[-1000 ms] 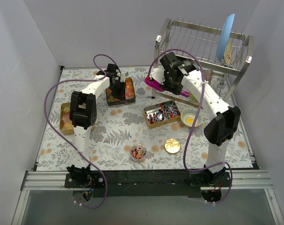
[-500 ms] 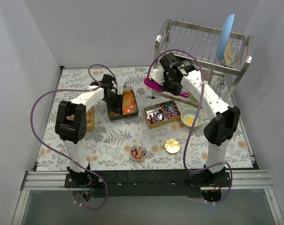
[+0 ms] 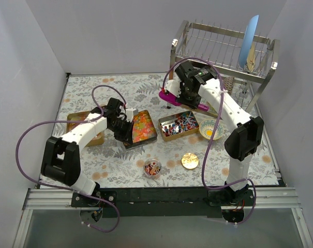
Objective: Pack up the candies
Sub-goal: Move the storage box to the center of the board, then adjust the spatula.
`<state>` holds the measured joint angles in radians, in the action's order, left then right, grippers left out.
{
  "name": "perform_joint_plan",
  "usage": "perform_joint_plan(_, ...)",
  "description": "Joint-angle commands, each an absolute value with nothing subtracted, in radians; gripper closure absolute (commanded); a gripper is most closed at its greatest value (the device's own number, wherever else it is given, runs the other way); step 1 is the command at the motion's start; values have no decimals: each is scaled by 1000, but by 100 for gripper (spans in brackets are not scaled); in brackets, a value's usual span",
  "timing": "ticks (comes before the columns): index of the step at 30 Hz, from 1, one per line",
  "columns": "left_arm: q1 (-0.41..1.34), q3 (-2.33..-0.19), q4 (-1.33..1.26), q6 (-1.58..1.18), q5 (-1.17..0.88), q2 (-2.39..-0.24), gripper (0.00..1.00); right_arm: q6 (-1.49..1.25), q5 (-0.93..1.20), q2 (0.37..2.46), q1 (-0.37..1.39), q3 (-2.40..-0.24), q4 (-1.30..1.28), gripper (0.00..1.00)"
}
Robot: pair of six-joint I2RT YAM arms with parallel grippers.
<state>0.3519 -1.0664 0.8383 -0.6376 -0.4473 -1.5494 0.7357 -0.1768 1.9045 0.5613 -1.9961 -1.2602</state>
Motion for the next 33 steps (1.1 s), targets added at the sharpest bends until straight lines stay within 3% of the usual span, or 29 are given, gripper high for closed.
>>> perform_joint_plan(1,344,-1020,848,-649,-482,-1405,99,733,-169,1842,577,-1974,-1269,99)
perform_joint_plan(5,279,-1142,815,-724,-483,-1338,63,781,-155,1801,620,-1936,-1270,99)
perform_joint_plan(9,143,-1262,767,-857,-651,-1397,51,856,-195,1740,696,-1856,-1204,99)
perform_joint_plan(16,41,-1258,551,-1083,-1020,-1460,53,871,-262,1782,785,-1871,-1206,99)
perform_joint_plan(25,46,-1218,523,-1111,-1071,-1470,55,856,-278,1879,862,-2020,-1239,99)
perform_joint_plan(33,46,-1197,523,-1109,-986,-1503,56,816,-278,1956,949,-2167,-1236,99)
